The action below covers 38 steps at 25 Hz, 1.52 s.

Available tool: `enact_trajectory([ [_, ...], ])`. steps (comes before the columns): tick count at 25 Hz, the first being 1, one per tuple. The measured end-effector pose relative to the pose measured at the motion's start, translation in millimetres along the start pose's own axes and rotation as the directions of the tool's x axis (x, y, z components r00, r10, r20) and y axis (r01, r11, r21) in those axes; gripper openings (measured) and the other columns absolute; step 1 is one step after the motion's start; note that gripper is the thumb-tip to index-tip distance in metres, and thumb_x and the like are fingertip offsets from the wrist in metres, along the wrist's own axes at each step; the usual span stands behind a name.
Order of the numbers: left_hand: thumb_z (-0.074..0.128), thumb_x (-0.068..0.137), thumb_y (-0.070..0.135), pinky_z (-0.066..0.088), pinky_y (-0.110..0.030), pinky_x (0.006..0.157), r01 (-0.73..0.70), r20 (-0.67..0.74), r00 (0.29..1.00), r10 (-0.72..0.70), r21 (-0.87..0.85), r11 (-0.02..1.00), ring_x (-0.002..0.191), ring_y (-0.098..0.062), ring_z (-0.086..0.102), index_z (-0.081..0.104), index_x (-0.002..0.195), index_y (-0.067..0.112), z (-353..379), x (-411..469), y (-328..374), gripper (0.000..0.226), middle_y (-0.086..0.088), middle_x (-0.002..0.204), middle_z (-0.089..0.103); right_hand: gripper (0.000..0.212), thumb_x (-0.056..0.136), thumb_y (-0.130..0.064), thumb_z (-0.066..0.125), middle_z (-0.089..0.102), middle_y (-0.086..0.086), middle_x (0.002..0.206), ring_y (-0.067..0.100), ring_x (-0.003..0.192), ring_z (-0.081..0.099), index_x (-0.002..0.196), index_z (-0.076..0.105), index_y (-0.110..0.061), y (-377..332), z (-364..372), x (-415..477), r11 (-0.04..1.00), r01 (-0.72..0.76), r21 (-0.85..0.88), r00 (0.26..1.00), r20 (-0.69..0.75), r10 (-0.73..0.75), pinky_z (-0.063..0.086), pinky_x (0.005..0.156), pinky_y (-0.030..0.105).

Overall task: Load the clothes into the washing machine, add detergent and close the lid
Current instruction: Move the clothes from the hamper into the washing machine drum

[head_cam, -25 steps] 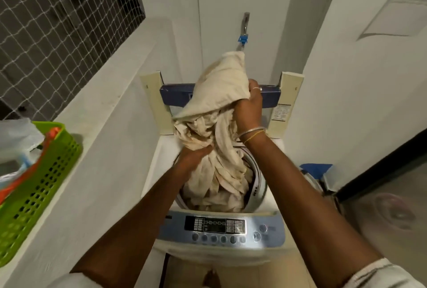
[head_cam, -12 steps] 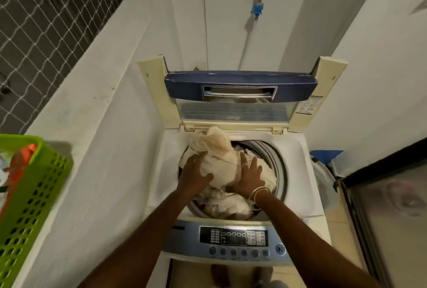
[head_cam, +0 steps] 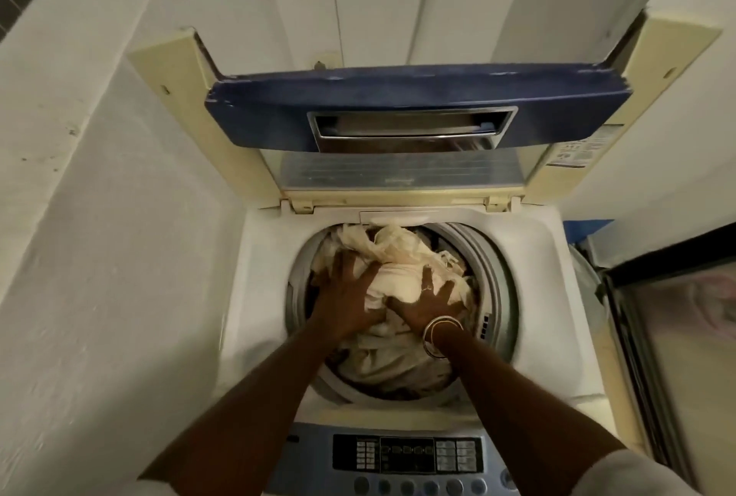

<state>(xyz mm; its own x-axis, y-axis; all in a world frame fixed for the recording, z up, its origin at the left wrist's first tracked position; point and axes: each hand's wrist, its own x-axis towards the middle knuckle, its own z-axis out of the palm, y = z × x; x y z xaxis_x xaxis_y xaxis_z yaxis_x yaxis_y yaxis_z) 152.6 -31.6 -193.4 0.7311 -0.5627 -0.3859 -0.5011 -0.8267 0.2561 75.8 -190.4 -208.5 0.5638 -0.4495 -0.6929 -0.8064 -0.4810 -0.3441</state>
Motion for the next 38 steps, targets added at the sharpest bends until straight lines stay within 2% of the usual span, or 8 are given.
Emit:
enact_trajectory([
  [7,0.092,0.052,0.051,0.017,-0.043,0.121,-0.172,0.309,0.936,0.170,-0.022,0.985,0.153,-0.029,0.006,0.002,0.157,0.027,20,86,-16,0.141,-0.004,0.165,0.004,0.133,0.070,-0.081,0.061,-0.017,0.025,0.161,0.044,0.150,-0.001,0.155,-0.021,-0.018,6,46,55,0.917,-0.262,0.300,0.965,0.076,0.251,0.006,0.120,0.052],
  [11,0.093,0.053,0.037,0.013,-0.061,0.118,-0.309,0.380,0.896,0.229,0.163,0.937,0.152,-0.036,-0.003,0.011,0.157,0.030,45,131,-7,0.132,-0.006,0.165,0.001,0.141,0.064,-0.084,0.059,-0.015,0.022,0.162,0.039,0.151,-0.001,0.154,-0.020,-0.010,7,60,75,0.856,-0.361,0.370,0.932,0.097,0.350,0.007,0.123,0.049],
  [14,0.088,0.065,0.031,0.009,-0.072,0.114,-0.398,0.445,0.855,0.267,0.233,0.887,0.153,-0.035,-0.007,0.016,0.156,0.034,58,160,3,0.116,-0.006,0.167,0.001,0.109,0.088,-0.068,0.051,-0.003,0.016,0.165,0.030,0.152,0.006,0.155,-0.005,-0.003,24,69,99,0.907,-0.264,0.327,0.964,0.123,0.236,0.009,0.120,0.032],
  [19,0.070,0.086,0.021,0.003,-0.074,0.113,-0.387,0.285,0.903,0.322,0.210,0.898,0.153,-0.034,-0.009,0.025,0.155,0.033,81,153,13,0.083,-0.007,0.168,0.001,0.081,0.095,-0.062,0.043,0.006,0.006,0.166,0.024,0.153,0.011,0.158,0.010,-0.023,34,65,114,0.980,-0.070,0.186,0.989,0.144,0.043,0.009,0.123,0.037],
  [25,0.068,0.086,0.041,0.000,-0.066,0.118,-0.239,0.296,0.923,0.244,-0.055,0.970,0.150,-0.031,-0.024,0.006,0.157,0.040,54,111,-3,0.094,-0.001,0.166,-0.020,0.105,0.084,-0.070,0.057,0.019,0.005,0.158,0.022,0.146,0.021,0.155,0.013,-0.007,12,28,56,0.992,-0.049,0.118,0.973,0.231,0.020,0.016,0.120,0.032],
  [31,0.066,0.082,0.036,0.045,-0.041,0.096,0.086,-0.159,0.982,-0.103,-0.113,0.990,0.126,-0.034,0.050,0.041,0.141,0.019,30,32,8,0.066,-0.013,0.145,0.042,0.096,0.086,-0.040,0.071,0.021,0.022,0.158,0.044,0.138,0.038,0.157,0.010,-0.019,-25,-21,41,0.856,0.191,-0.480,0.976,-0.003,-0.219,0.046,0.101,0.051],
  [34,0.080,0.073,0.048,0.037,-0.050,0.109,0.328,0.214,0.937,-0.275,-0.279,0.903,0.141,-0.045,0.028,0.008,0.156,0.021,60,0,15,0.112,-0.023,0.158,0.010,0.125,0.075,-0.025,0.085,-0.021,0.015,0.162,0.055,0.145,0.002,0.152,-0.011,-0.047,-37,-15,43,0.752,0.337,-0.566,0.940,0.150,-0.308,0.042,0.095,0.071],
  [38,0.093,0.058,0.044,0.010,-0.076,0.111,0.268,0.481,0.859,-0.175,-0.132,0.954,0.143,-0.041,-0.026,-0.039,0.146,0.026,109,-5,11,0.160,-0.021,0.150,-0.045,0.159,0.047,-0.049,0.095,-0.023,0.026,0.159,0.058,0.139,0.023,0.147,-0.029,-0.044,-2,10,66,0.798,0.297,-0.525,0.948,0.263,-0.179,0.040,0.102,0.065],
])
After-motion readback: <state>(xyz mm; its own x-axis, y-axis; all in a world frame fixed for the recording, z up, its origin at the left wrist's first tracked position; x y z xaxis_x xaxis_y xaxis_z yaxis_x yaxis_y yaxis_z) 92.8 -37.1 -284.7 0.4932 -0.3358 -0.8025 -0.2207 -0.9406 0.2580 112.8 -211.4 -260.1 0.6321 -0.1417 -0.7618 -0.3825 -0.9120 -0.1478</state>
